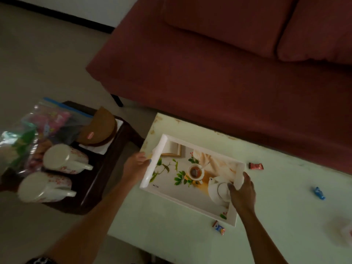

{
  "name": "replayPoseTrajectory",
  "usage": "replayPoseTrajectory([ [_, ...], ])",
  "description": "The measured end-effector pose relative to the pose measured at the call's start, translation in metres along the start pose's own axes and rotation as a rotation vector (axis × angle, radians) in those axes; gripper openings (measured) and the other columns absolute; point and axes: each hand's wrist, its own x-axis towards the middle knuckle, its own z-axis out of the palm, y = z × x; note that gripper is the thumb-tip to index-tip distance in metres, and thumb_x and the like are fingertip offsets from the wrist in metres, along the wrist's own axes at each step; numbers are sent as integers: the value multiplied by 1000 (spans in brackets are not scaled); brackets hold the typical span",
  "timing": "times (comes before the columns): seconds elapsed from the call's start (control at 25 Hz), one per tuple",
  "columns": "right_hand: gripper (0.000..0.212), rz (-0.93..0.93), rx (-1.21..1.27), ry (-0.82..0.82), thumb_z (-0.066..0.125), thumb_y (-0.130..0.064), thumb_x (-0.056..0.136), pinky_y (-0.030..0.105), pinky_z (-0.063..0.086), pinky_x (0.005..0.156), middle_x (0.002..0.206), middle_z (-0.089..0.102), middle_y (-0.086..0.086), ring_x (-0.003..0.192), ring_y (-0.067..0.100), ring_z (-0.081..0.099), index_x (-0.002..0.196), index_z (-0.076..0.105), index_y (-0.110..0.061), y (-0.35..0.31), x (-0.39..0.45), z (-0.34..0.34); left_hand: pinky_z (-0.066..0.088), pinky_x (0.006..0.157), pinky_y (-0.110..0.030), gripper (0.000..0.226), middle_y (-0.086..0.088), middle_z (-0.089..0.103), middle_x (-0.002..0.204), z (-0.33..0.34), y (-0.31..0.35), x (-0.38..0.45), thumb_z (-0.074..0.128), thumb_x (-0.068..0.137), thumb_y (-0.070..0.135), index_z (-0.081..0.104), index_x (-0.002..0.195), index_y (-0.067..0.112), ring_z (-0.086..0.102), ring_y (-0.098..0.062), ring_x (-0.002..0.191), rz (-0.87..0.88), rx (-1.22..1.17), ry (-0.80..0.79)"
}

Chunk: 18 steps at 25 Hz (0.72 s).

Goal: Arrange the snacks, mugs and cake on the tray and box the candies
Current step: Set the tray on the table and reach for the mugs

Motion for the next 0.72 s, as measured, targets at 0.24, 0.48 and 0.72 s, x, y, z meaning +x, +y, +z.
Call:
replayPoseTrajectory([
  [0.24, 64, -218, 92, -109, 62, -17, 88, 40, 33, 110, 145, 42, 20, 134, 35, 39, 143, 33, -4, -112, -79, 5, 52, 61, -20, 26, -14, 66, 92, -100, -16, -110, 53, 86, -6, 56, 112, -2, 61, -19, 71, -85, -561, 117],
  [0.48, 59, -482, 123, -305, 61, -24, 90, 43, 41, 104, 141, 47, 13, 125, 30, 49, 141, 36, -10, -232, -138, 61, 45, 65, -27, 26, -8, 58, 82, -197, -46, -131, 43, 91, -4, 50, 116, -3, 56, -18, 68, -151, -903, 373],
  [0.72, 50, -630, -24, -472, 61, -28, 89, 29, 41, 93, 132, 56, 10, 119, 25, 55, 134, 47, -11, -336, -169, 158, 49, 62, -25, 51, -20, 57, 99, -256, -108, -81, 65, 84, 15, 45, 126, -3, 59, -21, 81, -416, -1001, 523],
])
